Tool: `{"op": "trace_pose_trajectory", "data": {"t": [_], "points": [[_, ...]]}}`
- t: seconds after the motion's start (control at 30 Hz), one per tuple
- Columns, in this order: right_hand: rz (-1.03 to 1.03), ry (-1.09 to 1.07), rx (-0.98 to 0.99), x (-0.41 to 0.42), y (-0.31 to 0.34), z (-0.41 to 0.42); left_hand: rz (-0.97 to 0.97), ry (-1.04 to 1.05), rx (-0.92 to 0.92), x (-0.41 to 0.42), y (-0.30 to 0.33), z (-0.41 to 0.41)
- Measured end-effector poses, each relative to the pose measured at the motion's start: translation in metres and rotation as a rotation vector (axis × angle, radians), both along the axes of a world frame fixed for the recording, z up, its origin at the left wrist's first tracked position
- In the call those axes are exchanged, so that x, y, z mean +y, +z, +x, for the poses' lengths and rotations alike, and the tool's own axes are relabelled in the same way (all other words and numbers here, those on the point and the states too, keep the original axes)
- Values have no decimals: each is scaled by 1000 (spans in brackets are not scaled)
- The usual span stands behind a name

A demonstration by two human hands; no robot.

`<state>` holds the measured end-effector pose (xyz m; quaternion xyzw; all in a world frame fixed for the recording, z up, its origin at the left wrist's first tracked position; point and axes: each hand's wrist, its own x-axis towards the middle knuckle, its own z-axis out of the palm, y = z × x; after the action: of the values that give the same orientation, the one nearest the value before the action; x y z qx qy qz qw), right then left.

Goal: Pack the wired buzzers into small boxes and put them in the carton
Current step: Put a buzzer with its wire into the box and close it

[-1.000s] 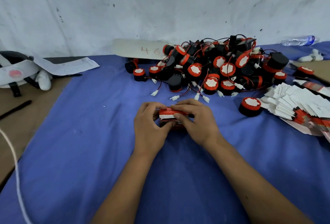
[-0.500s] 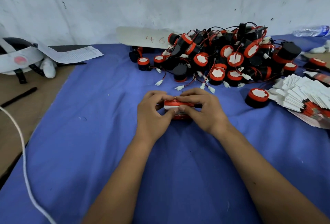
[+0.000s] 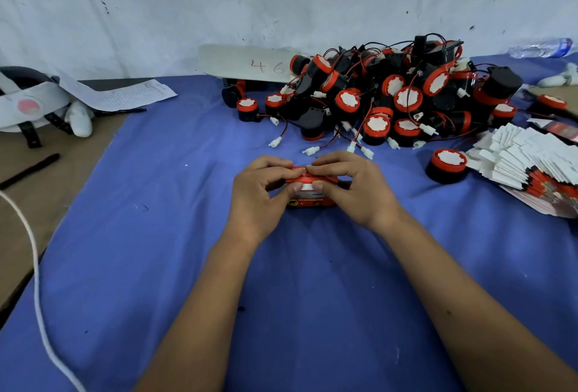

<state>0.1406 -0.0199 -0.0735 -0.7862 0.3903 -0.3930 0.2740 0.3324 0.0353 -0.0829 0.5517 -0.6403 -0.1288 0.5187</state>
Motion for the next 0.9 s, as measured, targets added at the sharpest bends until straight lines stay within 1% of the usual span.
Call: {"op": "trace_pose_trajectory", "data": {"t": [0.1,0.2,0.27,0.4,0.57,0.7,0.83,0.9], "points": [[42,-11,-32,0,-1,0,14,-31,-29,1,3,4],[76,-21,-56,-2,-2,-1,-17,-14,19,2,3,5],[76,-25,-62,-2,-2,-1,-42,-3,13,3,1,4],[74,-22,-62,-1,-2,-1,-90,22,-61,3,-2,3],[67,-18,-60,1,-2,-1,-99,36,-116,3,-1,5],[70,-2,-58,2,-2,-1,-148,28,-232,4,1,2],[23,-6,-26,3,-1,-1,-171,72,-352,2,2,5],[-21,-8,-2,3,-1,-1,-159,58,-333,1,0,5]]}}
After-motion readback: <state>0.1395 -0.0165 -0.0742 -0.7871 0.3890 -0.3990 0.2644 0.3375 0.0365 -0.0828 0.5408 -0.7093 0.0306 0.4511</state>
